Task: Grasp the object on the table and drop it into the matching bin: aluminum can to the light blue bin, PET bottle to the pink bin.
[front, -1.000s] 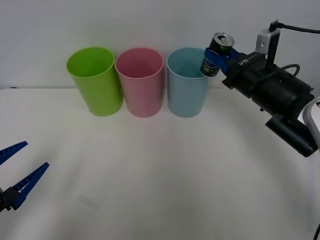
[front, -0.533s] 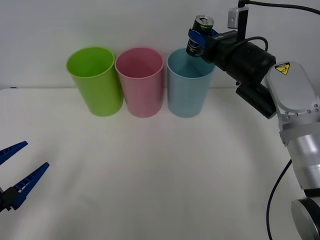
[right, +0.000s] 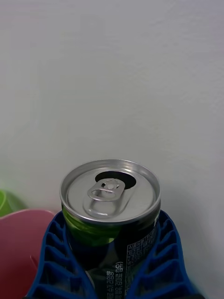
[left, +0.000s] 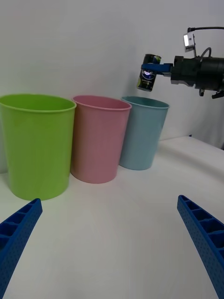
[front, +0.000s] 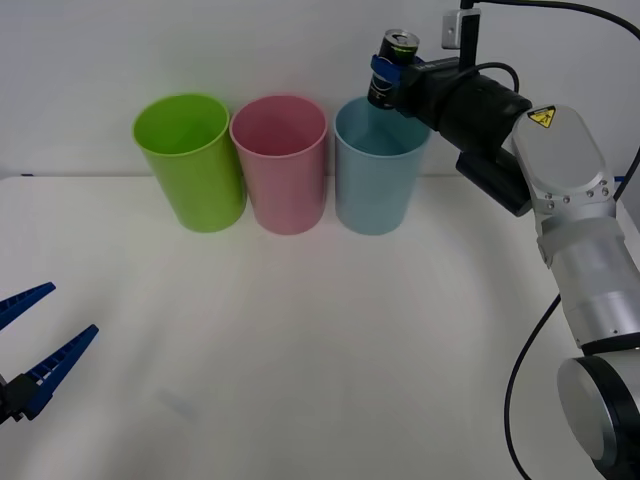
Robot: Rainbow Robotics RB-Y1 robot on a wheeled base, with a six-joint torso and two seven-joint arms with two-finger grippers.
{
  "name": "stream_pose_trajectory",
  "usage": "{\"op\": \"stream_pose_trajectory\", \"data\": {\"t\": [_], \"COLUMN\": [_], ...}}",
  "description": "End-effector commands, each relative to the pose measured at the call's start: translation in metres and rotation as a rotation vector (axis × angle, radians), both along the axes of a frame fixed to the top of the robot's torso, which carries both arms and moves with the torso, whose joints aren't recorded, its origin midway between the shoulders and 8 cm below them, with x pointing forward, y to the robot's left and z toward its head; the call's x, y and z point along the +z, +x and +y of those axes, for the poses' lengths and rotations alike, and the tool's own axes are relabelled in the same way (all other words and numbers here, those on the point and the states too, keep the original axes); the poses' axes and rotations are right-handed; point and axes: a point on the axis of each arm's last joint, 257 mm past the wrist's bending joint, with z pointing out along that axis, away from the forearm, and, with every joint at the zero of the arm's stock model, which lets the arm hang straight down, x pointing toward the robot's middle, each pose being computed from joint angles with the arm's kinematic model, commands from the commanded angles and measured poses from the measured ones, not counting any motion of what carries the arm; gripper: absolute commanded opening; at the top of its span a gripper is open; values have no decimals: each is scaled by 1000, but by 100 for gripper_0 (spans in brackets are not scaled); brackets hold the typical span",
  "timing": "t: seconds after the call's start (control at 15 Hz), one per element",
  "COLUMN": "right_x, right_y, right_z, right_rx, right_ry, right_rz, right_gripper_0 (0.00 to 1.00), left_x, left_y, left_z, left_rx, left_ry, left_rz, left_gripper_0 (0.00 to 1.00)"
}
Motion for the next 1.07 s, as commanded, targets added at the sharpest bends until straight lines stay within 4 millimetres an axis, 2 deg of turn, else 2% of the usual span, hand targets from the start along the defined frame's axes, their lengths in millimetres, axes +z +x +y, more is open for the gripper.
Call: {"op": "stream_pose_trajectory", "data": {"t": [0.07, 0.13, 0.2, 0.27, 0.87, 1.07], "right_x": [0, -1, 0, 1, 1, 0], "right_y": [0, 0, 0, 0, -1, -15], "right_z": [0, 1, 0, -1, -13, -26], "right_rx": [0, 2, -1, -1, -3, -8], "right_ry": [0, 1, 2, 5, 12, 6], "right_rz": [0, 1, 0, 0, -3, -26], "right_gripper_0": [0, 9, 63, 100, 100, 100], "left_x": [0, 0, 0, 0, 0, 0], "left_y": [0, 0, 0, 0, 0, 0], "left_z": [0, 0, 0, 0, 0, 0], "left_rx": [0, 0, 0, 0, 0, 0], "left_ry": [0, 0, 0, 0, 0, 0], "left_rz": [0, 0, 0, 0, 0, 0], "left_gripper_0": [100, 100, 100, 100, 100, 100]}}
